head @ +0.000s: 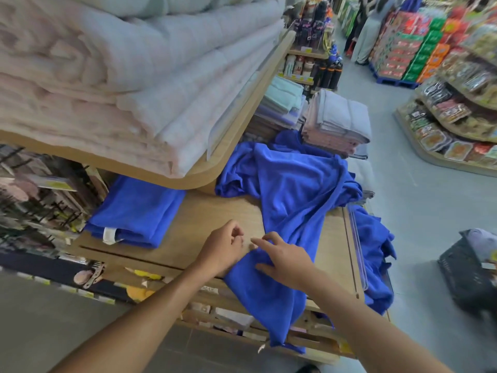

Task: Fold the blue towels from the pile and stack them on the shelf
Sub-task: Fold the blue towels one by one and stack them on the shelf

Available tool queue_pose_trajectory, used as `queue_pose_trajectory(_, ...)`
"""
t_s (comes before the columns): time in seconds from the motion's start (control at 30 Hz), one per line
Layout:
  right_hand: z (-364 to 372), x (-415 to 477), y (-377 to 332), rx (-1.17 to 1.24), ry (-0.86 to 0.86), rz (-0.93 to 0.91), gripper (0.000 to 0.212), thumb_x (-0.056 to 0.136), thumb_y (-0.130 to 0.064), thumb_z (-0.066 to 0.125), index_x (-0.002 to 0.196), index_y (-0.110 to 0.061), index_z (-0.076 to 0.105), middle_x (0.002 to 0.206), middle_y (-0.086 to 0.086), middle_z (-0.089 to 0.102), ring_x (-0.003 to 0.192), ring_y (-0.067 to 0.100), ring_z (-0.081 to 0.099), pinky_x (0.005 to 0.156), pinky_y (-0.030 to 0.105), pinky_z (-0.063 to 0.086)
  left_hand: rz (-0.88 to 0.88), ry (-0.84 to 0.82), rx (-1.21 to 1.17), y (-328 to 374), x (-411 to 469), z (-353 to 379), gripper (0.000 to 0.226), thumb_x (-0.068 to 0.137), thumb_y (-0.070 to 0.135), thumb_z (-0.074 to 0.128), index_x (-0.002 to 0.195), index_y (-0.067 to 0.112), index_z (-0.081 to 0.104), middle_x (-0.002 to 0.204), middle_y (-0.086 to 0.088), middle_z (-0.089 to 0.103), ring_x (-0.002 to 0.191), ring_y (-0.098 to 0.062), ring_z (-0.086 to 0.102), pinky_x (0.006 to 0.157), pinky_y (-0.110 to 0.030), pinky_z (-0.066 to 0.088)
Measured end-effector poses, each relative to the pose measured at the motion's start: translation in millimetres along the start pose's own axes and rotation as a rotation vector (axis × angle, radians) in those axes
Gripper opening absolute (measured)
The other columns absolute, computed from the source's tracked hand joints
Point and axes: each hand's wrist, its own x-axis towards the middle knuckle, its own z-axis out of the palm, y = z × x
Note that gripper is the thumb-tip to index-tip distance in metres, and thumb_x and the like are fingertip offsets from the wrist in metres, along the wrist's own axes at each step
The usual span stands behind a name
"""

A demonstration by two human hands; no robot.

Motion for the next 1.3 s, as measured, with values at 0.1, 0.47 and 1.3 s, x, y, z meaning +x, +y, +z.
queue_pose_trajectory(0.1,8,2,-1,0.073,0.049,0.062,0.02,0.1,-0.041,0.053,0.119,-0.038,0.058,0.108,-0.011,0.053,0.094,0.022,0.062,0.067,0.035,0.042,-0.095,0.004,-0.477,12,-24,-7,0.009,0.091,0.004,0.058,0.083,0.007,0.06,0.073,-0.007,0.067,0.059,-0.022,0.061,0.057,-0.029,0.05)
queue_pose_trajectory(0.47,-23,-35,17,1.897,0.242,0.691,0.015,0.085,-0.009,0.043,0.073,-0.014,0.05,0.066,0.006,0.045,0.064,0.022,0.051,0.061,0.03,0.045,-0.633,-0.876,-0.225,-50,-97,28,0.026,0.104,0.023,0.051,0.123,0.015,0.066,0.122,-0.006,0.068,0.108,-0.018,0.066,0.101,-0.039,0.053)
queue_pose_trajectory(1.3,-89,-150,89,1.139,0.476,0.773,0.028,0.101,-0.032,0.06,0.078,-0.017,0.065,0.08,0.005,0.063,0.082,0.03,0.058,0.071,0.034,0.05,-0.534,-0.716,-1.51,21,-74,-13,0.052,0.086,0.023,0.076,0.136,0.02,0.064,0.121,-0.014,0.07,0.104,-0.029,0.07,0.087,-0.04,0.057)
